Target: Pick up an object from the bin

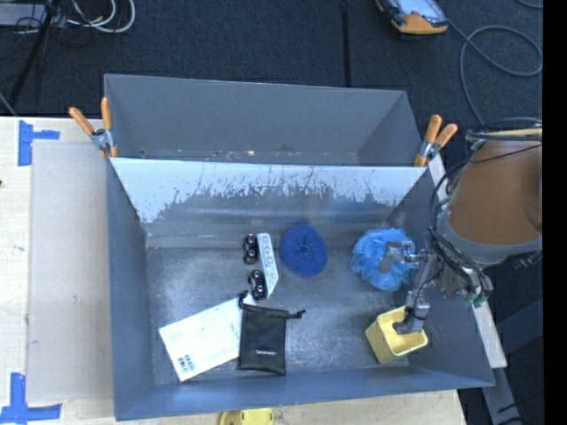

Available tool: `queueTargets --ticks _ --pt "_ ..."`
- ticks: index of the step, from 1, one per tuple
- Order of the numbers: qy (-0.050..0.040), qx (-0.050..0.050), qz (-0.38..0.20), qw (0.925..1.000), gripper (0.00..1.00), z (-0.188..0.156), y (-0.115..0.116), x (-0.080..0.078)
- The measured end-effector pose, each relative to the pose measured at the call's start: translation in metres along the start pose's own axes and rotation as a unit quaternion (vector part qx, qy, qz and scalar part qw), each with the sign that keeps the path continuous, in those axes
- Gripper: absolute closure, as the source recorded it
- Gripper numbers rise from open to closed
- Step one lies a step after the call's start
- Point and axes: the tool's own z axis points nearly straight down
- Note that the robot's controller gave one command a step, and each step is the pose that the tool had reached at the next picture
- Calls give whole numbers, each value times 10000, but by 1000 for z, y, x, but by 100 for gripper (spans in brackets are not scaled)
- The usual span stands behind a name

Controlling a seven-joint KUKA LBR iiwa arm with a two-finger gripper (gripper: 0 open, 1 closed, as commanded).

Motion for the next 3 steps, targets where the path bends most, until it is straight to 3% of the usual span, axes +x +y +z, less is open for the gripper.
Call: queueTargets --ticks 1,2,3 --pt "-37 7 -283 9996 0 38 -6 13" --pt "6 -4 -1606 9870 100 100 5 13" --pt "6 -3 -1612 9869 100 100 5 13"
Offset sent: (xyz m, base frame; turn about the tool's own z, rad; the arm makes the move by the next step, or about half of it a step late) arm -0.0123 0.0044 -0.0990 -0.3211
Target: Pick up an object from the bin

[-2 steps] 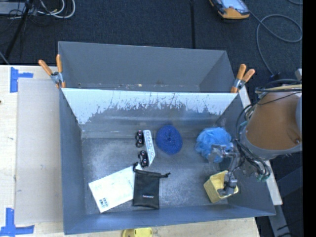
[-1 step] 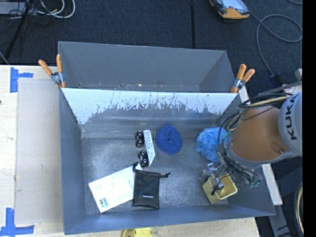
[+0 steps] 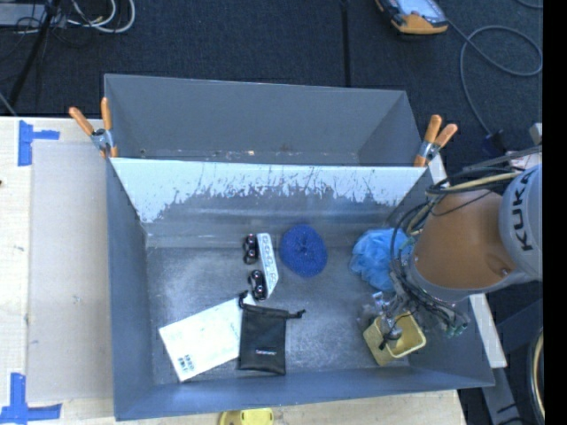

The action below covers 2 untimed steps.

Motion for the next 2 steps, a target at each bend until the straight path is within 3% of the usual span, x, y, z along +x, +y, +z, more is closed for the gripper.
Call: queueTargets --ticks 1,2 --pt "16 -13 53 10000 100 -48 0 4" --pt "1 -5 207 9998 100 -117 -11 12"
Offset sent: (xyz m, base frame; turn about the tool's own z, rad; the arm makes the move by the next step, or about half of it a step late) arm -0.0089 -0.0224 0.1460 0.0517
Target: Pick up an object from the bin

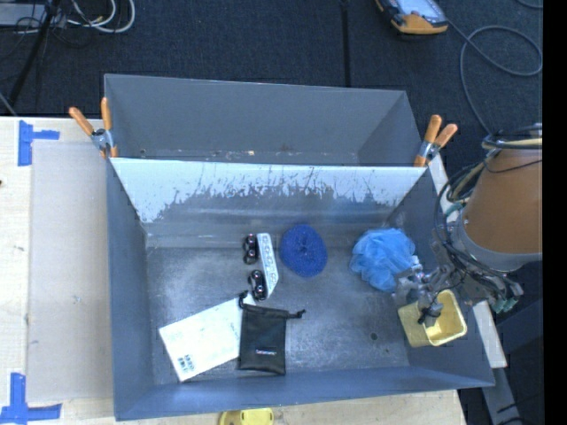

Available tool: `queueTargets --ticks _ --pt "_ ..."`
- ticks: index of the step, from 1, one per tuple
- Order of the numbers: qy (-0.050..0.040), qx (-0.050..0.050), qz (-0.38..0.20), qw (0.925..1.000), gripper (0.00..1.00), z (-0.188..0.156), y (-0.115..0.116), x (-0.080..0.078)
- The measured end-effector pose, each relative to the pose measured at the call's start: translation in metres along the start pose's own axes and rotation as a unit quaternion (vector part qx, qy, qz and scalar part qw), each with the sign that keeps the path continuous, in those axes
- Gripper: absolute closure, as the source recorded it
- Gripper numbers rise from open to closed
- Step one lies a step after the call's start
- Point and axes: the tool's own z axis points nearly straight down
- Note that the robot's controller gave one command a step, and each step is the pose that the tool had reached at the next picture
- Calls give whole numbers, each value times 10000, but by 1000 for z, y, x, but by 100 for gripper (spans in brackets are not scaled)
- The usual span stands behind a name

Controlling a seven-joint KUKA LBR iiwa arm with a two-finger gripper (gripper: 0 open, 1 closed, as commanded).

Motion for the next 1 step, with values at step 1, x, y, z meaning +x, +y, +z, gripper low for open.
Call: queueTargets --ticks 1 --pt "-48 32 -73 10000 100 -29 -8 2"
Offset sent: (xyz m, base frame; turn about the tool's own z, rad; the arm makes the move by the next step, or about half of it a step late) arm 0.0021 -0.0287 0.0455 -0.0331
